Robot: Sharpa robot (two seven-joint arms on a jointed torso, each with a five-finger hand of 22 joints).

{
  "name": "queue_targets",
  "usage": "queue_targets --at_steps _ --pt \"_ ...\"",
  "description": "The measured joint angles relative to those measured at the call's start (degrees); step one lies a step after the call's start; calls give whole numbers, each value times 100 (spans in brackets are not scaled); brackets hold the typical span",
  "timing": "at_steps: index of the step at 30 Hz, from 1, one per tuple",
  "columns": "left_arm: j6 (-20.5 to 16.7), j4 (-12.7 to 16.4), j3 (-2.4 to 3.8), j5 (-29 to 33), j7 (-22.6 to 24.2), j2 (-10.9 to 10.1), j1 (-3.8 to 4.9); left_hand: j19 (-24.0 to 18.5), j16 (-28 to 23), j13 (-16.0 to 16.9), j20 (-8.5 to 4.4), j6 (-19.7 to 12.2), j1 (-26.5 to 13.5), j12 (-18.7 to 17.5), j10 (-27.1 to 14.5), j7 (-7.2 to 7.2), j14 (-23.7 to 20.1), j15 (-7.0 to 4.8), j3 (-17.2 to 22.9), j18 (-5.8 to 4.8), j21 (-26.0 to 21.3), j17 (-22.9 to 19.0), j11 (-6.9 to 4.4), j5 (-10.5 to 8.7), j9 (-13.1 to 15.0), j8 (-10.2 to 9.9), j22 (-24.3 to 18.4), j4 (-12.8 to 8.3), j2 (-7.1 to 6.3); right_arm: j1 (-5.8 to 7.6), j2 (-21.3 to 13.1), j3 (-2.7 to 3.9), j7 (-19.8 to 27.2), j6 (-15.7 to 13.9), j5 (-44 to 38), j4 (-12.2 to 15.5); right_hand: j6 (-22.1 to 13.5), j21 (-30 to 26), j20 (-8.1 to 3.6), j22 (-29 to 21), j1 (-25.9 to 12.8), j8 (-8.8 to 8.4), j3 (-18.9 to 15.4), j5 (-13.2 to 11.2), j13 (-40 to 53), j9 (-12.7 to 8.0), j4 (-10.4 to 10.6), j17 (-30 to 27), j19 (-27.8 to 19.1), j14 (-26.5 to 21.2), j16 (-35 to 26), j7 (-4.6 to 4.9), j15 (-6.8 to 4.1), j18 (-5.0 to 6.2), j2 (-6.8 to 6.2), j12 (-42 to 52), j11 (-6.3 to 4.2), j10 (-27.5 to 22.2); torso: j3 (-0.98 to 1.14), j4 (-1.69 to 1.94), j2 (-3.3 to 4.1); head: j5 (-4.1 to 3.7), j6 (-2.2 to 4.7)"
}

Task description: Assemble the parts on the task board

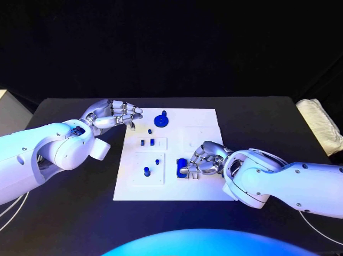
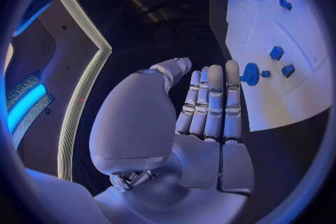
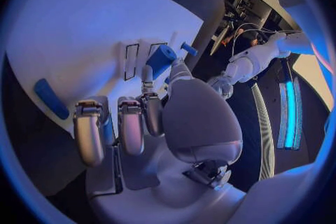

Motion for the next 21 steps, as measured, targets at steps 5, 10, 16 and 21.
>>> queue_targets --at_steps 5,10,16,21 --pt "3 0 0 0 -1 0 0 0 0 0 0 0 0 0 0 0 0 0 -2 0 0 0 0 0 0 0 0 2 0 -2 21 5 -27 1 -81 -26 0 0 0 0 14 0 16 71 0 -2 17 0 0 0 0 0 0 0 19 0 0 0 1 -1 0 3 -12" --pt "9 -7 0 0 -4 2 0 0 0 0 0 0 0 0 0 0 0 0 -16 0 0 0 0 0 0 0 0 16 0 -1 25 8 -38 20 -134 -37 32 0 0 -1 -1 0 40 146 -1 -2 -6 0 0 0 0 -32 0 0 50 24 -20 -20 -2 -3 -1 3 -16" --pt "22 -12 0 -2 -11 2 0 0 0 0 0 0 0 0 0 0 0 0 -16 0 0 0 0 0 1 0 0 16 0 5 20 19 -39 127 -178 -33 32 0 0 -1 147 0 154 194 -1 -25 -39 0 0 0 0 -32 0 0 -37 24 -20 -21 -3 -7 -1 7 -20" --pt "31 -14 0 -4 -16 2 0 0 0 0 0 0 0 0 0 0 0 0 -16 0 0 0 0 0 1 0 1 16 0 18 10 33 -20 224 -204 -22 32 0 0 -1 306 0 300 170 -1 -47 -31 0 0 0 0 -32 0 0 -123 24 -20 -20 -1 -5 -3 9 -25"
